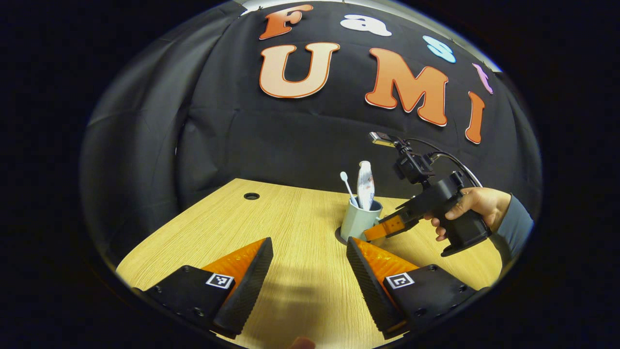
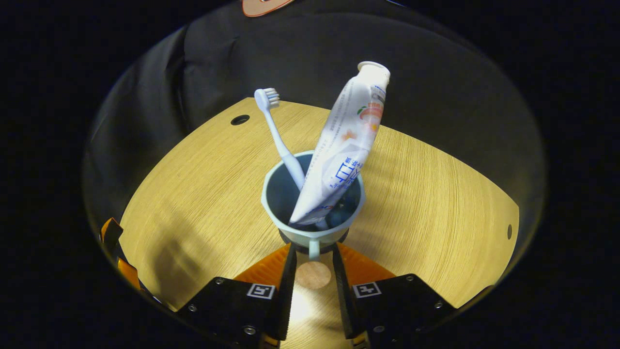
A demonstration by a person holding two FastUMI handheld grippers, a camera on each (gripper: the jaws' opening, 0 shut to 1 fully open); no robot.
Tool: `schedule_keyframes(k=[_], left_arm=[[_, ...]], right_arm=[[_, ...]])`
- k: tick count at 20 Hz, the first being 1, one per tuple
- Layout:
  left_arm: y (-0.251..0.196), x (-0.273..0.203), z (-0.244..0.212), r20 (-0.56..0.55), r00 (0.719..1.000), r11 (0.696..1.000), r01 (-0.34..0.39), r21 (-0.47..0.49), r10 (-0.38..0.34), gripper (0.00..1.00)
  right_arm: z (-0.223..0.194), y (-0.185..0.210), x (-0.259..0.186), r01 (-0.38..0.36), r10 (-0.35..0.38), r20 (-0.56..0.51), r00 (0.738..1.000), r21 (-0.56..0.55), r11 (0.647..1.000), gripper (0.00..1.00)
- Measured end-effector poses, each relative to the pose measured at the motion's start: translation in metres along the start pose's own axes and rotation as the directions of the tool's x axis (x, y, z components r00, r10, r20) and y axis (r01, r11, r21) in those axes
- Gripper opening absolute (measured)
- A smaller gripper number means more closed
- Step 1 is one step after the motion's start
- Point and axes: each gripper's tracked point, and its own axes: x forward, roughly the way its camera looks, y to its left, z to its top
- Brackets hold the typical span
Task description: Put the toothbrush and toothpaste on the desktop into the cup, then pick up the cup and place it on the coaster on the desktop.
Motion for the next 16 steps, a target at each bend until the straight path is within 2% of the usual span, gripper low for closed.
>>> schedule_keyframes(k=[1,3,7,11,16], left_arm=[[0.0,0.0,0.001,0.0,1.0,1.0,0.0,0.0,0.0,0.98],[-0.001,-0.002,0.003,0.006,1.0,1.0,-0.003,0.004,0.003,0.98],[-0.008,-0.007,0.008,0.021,1.0,1.0,0.002,0.012,-0.002,0.98],[-0.021,-0.009,0.015,0.038,0.999,1.0,0.011,0.02,-0.012,0.98],[-0.047,-0.013,0.027,0.068,0.997,0.998,0.039,0.047,-0.042,0.98]], right_arm=[[0.002,0.001,-0.004,0.0,0.0,0.013,1.0,-0.002,1.0,0.43],[0.004,-0.001,-0.012,0.011,-0.01,0.042,0.999,-0.006,1.0,0.58],[0.009,-0.007,-0.034,0.009,-0.013,0.13,0.991,0.032,0.999,0.69],[0.012,-0.023,-0.068,0.044,-0.056,0.229,0.972,0.059,0.997,0.69],[0.009,-0.034,-0.121,0.067,-0.093,0.363,0.927,0.084,0.994,0.72]])
